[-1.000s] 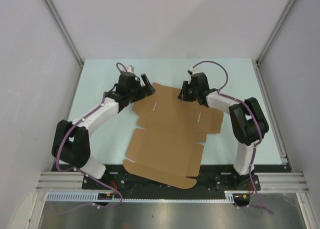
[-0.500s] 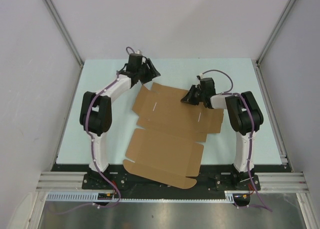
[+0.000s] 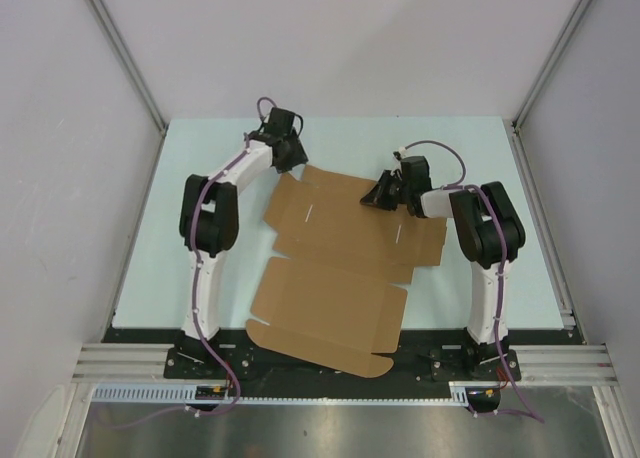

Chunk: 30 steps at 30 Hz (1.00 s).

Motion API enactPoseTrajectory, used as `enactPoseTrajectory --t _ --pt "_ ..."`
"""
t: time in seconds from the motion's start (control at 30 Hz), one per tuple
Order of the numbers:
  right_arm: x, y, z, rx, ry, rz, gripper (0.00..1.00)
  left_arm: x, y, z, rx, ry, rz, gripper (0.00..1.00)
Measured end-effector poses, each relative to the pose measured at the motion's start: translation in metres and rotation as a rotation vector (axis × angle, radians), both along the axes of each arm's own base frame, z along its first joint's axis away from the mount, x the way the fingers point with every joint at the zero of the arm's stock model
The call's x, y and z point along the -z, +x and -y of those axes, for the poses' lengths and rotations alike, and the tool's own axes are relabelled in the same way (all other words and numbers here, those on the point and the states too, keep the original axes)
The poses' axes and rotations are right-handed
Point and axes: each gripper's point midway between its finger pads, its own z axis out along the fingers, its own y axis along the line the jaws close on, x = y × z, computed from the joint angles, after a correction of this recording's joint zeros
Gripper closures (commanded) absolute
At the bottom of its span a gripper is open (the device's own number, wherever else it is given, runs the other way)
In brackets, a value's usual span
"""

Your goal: Fold the paper box

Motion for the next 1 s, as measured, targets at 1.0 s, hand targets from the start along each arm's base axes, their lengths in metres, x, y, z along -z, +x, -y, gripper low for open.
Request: enactPoseTrajectory --t 1.0 --pt "0.000 0.003 -0.002 -0.006 0.013 0.016 1.00 0.047 -0.011 0.020 0.077 -0.100 -0.025 0.75"
